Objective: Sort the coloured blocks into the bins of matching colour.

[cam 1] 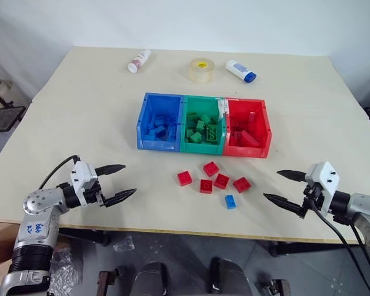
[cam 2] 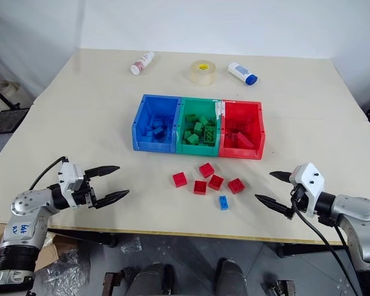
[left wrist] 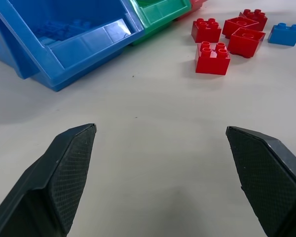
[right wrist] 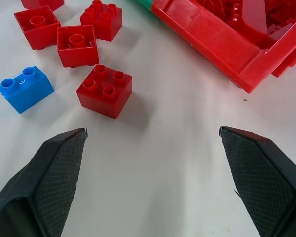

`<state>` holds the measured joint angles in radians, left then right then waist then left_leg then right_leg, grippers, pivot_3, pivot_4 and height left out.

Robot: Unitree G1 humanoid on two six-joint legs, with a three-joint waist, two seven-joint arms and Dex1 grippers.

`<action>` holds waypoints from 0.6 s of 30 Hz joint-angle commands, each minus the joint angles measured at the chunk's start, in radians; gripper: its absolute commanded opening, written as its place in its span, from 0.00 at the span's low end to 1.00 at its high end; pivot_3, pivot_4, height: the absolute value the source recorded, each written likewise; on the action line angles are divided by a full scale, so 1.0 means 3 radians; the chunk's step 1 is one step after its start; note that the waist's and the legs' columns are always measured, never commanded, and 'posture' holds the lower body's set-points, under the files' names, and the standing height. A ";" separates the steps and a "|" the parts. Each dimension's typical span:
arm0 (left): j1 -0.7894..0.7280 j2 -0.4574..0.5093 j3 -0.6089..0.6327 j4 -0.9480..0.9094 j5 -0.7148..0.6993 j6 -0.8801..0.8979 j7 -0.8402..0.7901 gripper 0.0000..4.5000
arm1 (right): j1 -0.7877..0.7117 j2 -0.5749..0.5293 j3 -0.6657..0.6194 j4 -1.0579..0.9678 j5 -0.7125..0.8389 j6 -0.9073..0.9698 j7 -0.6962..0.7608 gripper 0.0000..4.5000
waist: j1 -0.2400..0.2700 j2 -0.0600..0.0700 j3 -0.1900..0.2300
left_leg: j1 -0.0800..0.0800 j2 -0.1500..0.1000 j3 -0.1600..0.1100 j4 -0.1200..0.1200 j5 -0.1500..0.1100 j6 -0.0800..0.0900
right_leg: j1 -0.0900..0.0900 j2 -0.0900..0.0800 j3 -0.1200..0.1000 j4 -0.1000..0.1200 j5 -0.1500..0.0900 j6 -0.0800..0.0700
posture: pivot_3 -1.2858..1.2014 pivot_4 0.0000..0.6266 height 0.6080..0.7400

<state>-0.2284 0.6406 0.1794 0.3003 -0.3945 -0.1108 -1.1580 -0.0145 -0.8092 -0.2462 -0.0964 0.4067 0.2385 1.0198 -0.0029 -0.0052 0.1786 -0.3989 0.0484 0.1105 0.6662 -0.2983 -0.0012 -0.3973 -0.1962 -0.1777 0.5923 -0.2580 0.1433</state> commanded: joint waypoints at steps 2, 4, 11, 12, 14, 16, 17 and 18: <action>-0.0124 -0.0067 0.0027 0.0018 -0.0006 -0.0010 0.0118 1.00 | 0.0007 0.0003 -0.0130 -0.0067 0.0031 -0.0026 -0.0080 1.00 | 0.0002 0.0000 0.0000 | 0.0000 0.0000 0.0000 0.0000 0.0000 0.0000 | 0.0000 0.0000 0.0000 0.0001 0.0000 0.0000 | 0.52 0.24 1.00; -0.0190 -0.0118 0.0057 -0.0018 -0.0202 0.0323 0.0134 1.00 | -0.0001 0.0011 -0.0143 -0.0085 0.0053 0.0003 -0.0122 1.00 | 0.0011 0.0000 0.0000 | 0.0000 0.0000 -0.0001 0.0001 0.0000 0.0000 | 0.0000 0.0000 0.0000 0.0001 0.0000 0.0000 | 0.52 0.24 1.00; -0.0341 -0.0170 -0.0182 -0.0070 -0.0064 0.0529 0.0096 1.00 | 0.0163 -0.0070 -0.0324 -0.0291 0.0187 0.0253 -0.0226 1.00 | 0.0007 0.0000 0.0000 | 0.0000 0.0000 0.0000 0.0001 0.0000 0.0000 | 0.0001 0.0000 0.0001 0.0001 0.0000 0.0000 | 0.52 0.24 1.00; -0.0369 -0.0173 -0.0211 -0.0030 -0.0046 0.0509 0.0065 1.00 | 0.0220 -0.0098 -0.0389 -0.0322 0.0181 0.0284 -0.0236 1.00 | 0.0010 0.0000 0.0000 | 0.0000 0.0000 0.0000 0.0001 0.0000 0.0000 | 0.0001 0.0000 0.0001 0.0001 0.0000 0.0000 | 0.52 0.24 1.00; -0.0455 -0.0186 -0.0238 0.0073 -0.0080 0.0539 -0.0015 1.00 | 0.0330 -0.0165 -0.0534 -0.0332 0.0135 0.0391 -0.0294 1.00 | 0.0020 0.0000 0.0000 | 0.0000 -0.0001 0.0001 0.0002 0.0000 0.0000 | 0.0001 0.0000 0.0001 0.0000 0.0000 0.0000 | 0.52 0.24 1.00; -0.0534 -0.0200 -0.0251 0.0173 -0.0095 0.0487 -0.0102 1.00 | 0.0451 -0.0218 -0.0688 -0.0374 0.0220 0.0549 -0.0270 1.00 | 0.0025 0.0000 0.0000 | 0.0000 -0.0001 0.0000 0.0003 0.0000 0.0000 | 0.0001 0.0000 0.0001 0.0000 0.0000 0.0000 | 0.52 0.24 1.00; -0.0572 -0.0207 -0.0255 0.0227 -0.0090 0.0454 -0.0135 1.00 | 0.0522 -0.0243 -0.0755 -0.0414 0.0235 0.0572 -0.0242 1.00 | 0.0023 0.0000 0.0000 | 0.0000 -0.0001 0.0000 0.0003 0.0000 0.0000 | 0.0001 0.0000 0.0001 0.0000 0.0000 0.0000 | 0.52 0.24 1.00; -0.0602 -0.0212 -0.0260 0.0271 -0.0081 0.0428 -0.0165 1.00 | 0.0581 -0.0261 -0.0809 -0.0453 0.0242 0.0586 -0.0222 1.00 | 0.0020 0.0000 0.0000 | 0.0000 -0.0001 0.0000 0.0003 0.0000 0.0001 | 0.0001 0.0000 0.0001 0.0000 0.0000 0.0000 | 0.52 0.24 1.00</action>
<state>-0.3924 0.5805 0.0979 0.3745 -0.4163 0.0411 -1.1853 0.1463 -0.8700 -0.4400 -0.1869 0.4539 0.4035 0.9434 0.0030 -0.0053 0.1786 -0.3989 0.0481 0.1105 0.6669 -0.2984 -0.0011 -0.3971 -0.1960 -0.1773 0.5923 -0.2580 0.1434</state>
